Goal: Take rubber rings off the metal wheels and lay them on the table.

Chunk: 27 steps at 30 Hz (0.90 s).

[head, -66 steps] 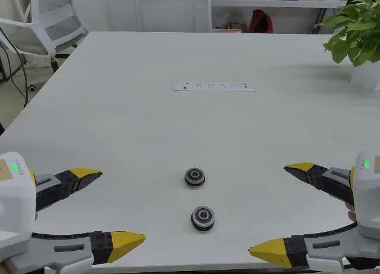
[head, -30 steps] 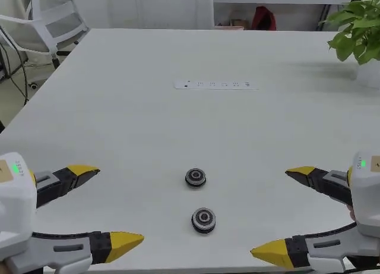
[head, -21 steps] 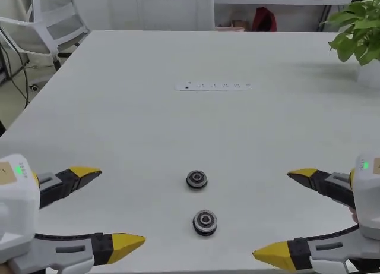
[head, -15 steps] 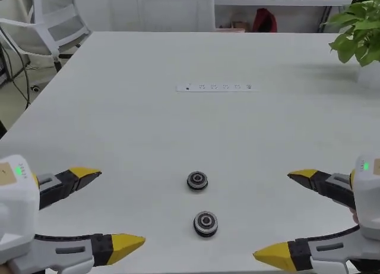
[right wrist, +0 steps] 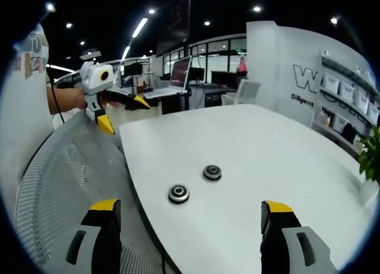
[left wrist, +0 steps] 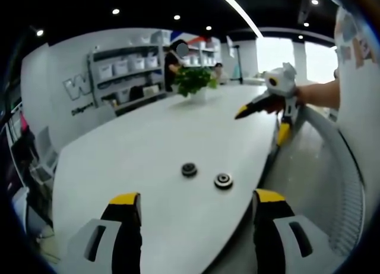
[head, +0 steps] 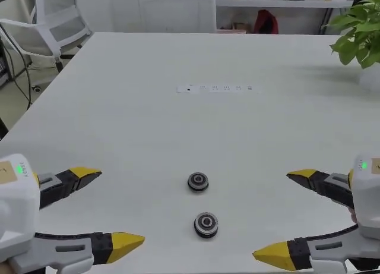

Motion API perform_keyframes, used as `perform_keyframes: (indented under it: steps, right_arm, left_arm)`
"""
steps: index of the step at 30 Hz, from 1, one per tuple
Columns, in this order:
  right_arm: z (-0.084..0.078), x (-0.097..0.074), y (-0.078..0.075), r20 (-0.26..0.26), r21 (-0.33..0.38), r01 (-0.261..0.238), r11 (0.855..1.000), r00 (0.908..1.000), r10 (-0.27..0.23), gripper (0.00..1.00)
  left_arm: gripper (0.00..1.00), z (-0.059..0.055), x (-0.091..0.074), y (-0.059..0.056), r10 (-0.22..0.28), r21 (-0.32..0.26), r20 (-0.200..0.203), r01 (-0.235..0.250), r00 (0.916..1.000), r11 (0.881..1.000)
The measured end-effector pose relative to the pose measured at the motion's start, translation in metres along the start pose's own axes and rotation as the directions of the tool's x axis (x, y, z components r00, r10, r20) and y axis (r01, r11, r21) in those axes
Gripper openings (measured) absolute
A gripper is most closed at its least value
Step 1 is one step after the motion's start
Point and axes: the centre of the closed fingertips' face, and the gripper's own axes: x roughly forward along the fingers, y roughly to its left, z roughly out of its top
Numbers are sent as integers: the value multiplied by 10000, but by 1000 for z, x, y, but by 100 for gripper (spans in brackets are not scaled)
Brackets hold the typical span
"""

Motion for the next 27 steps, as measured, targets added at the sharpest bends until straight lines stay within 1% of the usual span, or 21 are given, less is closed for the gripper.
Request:
perform_keyframes:
  steps: [6,10,13,15,21,24,27]
  right_arm:
    - [3,4,-1,41,-71,-94,9999,9999,95,99]
    - [9,6,-4,382,190,-225,9996,9990,218,99]
    - [9,9,-5,345,80,-260,9996,9991,257,95]
    - [10,11,-8,300,-139,-216,9997,9993,220,92]
    - [15,18,-12,323,-331,-346,9989,9988,357,91]
    - [18,22,-13,349,-328,-455,9984,9983,466,87]
    - [21,25,-14,424,-259,-565,9981,9974,576,87]
  left_arm:
    - [77,-3,2,3,7,13,-78,-7,10000,10000]
    - [77,-2,4,5,-1,-56,-52,1,10000,10000]
    - [77,-3,7,6,-23,70,-112,24,9999,10000]
    - [77,-3,8,7,-43,157,-135,45,9999,9999]
    - [77,-3,13,12,-82,506,-292,96,9995,9987]
    - [76,-2,16,15,-136,543,-282,151,9995,9984]
    - [76,0,19,18,-199,478,-240,210,9995,9986]
